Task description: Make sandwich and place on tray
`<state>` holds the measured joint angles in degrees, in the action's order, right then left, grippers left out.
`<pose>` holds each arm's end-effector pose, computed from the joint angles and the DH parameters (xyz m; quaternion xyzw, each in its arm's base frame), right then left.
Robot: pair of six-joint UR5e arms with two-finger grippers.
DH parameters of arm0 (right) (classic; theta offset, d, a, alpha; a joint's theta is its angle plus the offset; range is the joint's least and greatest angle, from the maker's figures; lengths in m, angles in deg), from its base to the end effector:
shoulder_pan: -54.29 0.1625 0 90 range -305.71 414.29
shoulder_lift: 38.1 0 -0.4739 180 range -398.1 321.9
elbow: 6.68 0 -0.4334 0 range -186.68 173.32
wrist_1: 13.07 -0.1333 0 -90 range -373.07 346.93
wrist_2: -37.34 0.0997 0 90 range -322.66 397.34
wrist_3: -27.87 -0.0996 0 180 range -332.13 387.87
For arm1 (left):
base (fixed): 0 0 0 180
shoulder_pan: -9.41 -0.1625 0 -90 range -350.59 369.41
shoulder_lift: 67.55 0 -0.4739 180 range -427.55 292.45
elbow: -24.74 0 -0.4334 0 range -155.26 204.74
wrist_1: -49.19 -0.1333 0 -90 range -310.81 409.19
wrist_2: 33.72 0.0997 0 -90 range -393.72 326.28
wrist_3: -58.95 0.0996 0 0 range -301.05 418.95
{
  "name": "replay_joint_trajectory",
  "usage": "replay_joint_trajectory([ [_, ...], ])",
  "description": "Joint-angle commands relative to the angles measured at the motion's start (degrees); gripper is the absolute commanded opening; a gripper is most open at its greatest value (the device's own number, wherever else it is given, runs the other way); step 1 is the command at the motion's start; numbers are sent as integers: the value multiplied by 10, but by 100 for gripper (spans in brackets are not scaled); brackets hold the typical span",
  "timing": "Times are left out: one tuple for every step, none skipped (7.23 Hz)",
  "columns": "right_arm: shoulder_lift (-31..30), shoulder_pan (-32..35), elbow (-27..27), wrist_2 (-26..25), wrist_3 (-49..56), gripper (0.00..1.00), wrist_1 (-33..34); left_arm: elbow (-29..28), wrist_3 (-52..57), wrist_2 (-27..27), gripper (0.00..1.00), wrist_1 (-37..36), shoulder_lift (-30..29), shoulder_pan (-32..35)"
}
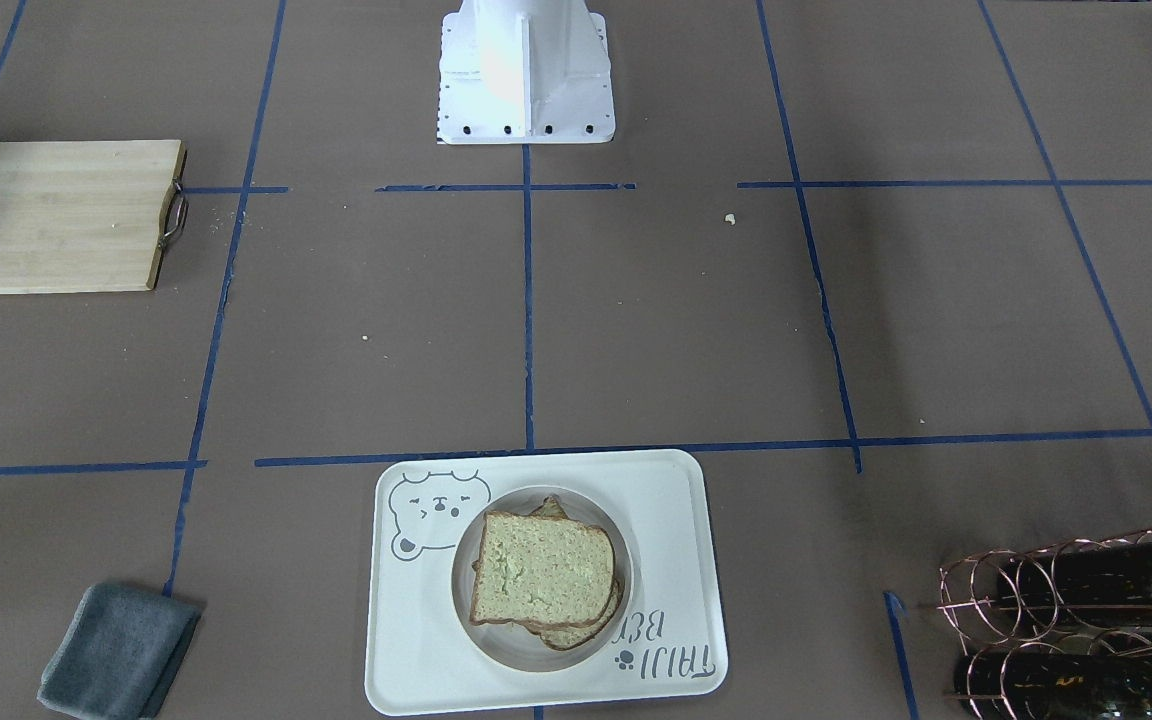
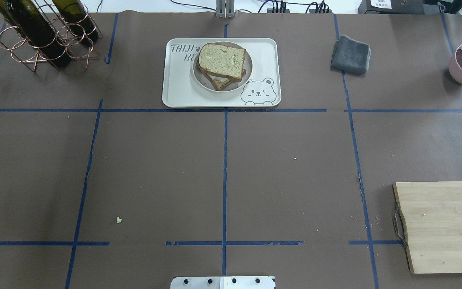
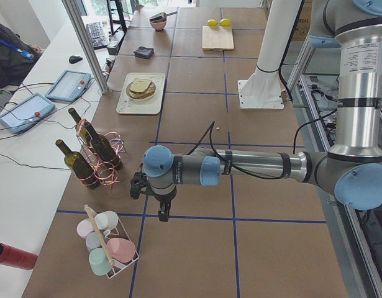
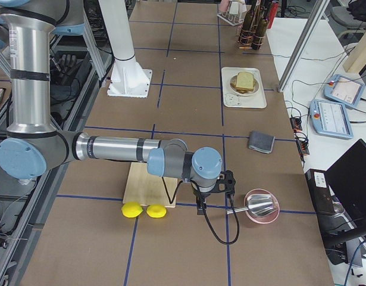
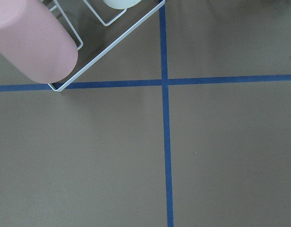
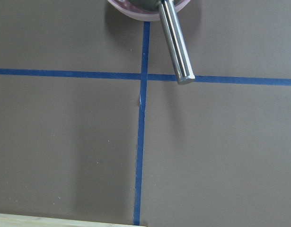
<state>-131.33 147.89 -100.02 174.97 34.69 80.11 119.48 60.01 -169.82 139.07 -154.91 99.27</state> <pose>0.0912 -0.4979 0.7072 0.0122 -0.4042 -0.0149 0.9145 -0.0603 -0.5135 0.6856 0.0190 0.3913 0.0164 0.9199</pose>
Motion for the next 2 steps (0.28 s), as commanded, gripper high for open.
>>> replay_joint_trajectory([
  [1, 0, 0, 0, 0, 100, 0, 0, 0, 0, 100, 0, 0, 1],
  [1, 0, 0, 0, 0, 100, 0, 0, 0, 0, 100, 0, 0, 1],
])
